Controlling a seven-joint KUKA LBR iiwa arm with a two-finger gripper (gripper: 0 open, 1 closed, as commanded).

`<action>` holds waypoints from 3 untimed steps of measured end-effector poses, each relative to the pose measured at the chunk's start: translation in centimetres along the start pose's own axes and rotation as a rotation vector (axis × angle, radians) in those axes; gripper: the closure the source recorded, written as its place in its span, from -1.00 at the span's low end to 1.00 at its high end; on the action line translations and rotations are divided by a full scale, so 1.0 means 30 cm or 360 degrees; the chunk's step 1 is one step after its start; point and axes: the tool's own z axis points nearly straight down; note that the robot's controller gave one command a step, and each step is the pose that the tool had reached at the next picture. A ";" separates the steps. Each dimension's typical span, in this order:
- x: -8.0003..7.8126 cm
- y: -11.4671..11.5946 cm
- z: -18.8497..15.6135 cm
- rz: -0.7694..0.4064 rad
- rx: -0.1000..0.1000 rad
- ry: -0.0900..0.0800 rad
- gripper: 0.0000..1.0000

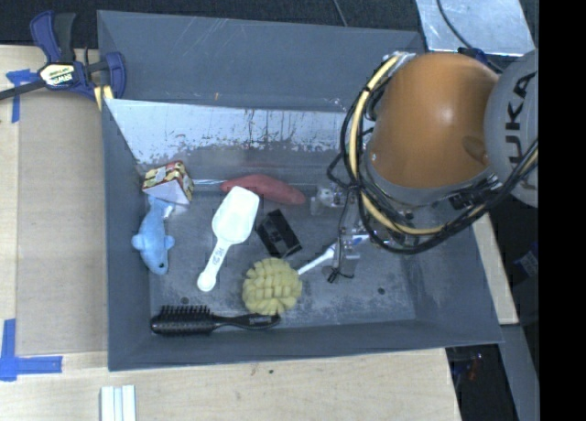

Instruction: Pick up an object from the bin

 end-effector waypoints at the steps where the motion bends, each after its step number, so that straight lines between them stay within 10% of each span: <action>1: -0.005 -0.001 -0.014 0.0004 0.0000 -0.0014 -1.00; 2: 0.055 0.174 0.536 -0.0106 -0.0002 -0.0019 -1.00; 3: 0.057 0.212 0.312 -0.0268 0.0000 -0.0044 -1.00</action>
Offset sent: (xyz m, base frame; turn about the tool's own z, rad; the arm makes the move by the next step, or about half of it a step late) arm -0.0199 0.0534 -0.1660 -0.0661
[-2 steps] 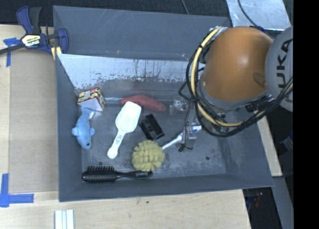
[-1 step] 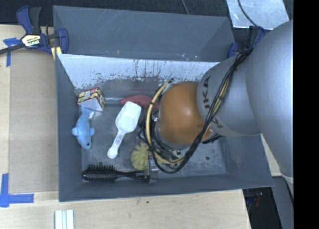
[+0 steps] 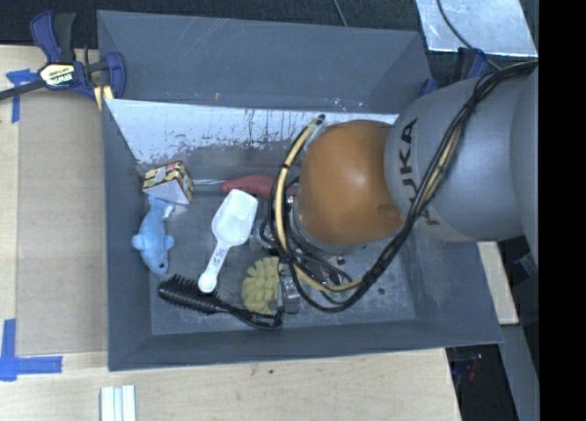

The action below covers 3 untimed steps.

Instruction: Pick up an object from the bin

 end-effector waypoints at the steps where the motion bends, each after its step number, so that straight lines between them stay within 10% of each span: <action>1: 0.001 -0.029 0.265 0.0138 -0.0004 0.0003 -1.00; 2: -0.052 -0.173 0.240 0.0245 -0.0002 -0.0016 -1.00; 3: -0.013 -0.049 0.256 0.0153 -0.0010 -0.0005 1.00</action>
Offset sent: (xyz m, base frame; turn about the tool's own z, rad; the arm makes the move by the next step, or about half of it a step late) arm 0.0244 -0.0483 -0.0724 0.1535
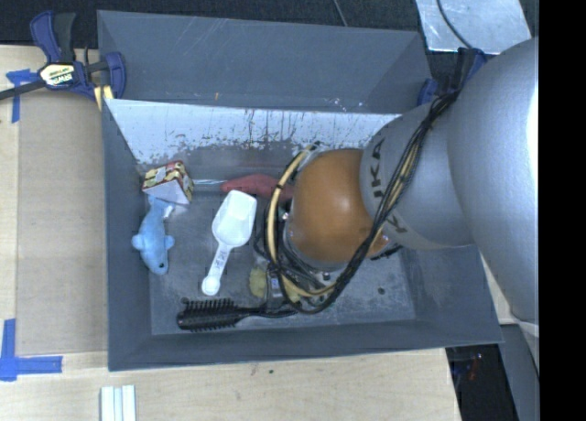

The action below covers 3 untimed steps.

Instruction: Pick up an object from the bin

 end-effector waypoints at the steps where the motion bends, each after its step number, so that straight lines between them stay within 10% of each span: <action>1: 0.000 0.000 -0.001 0.0000 0.0000 0.0000 1.00; 3: 0.002 -0.001 -0.202 0.0002 0.0002 0.0012 1.00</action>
Offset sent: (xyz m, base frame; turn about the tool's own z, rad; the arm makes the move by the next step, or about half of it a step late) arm 0.0001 0.0000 0.0233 0.0002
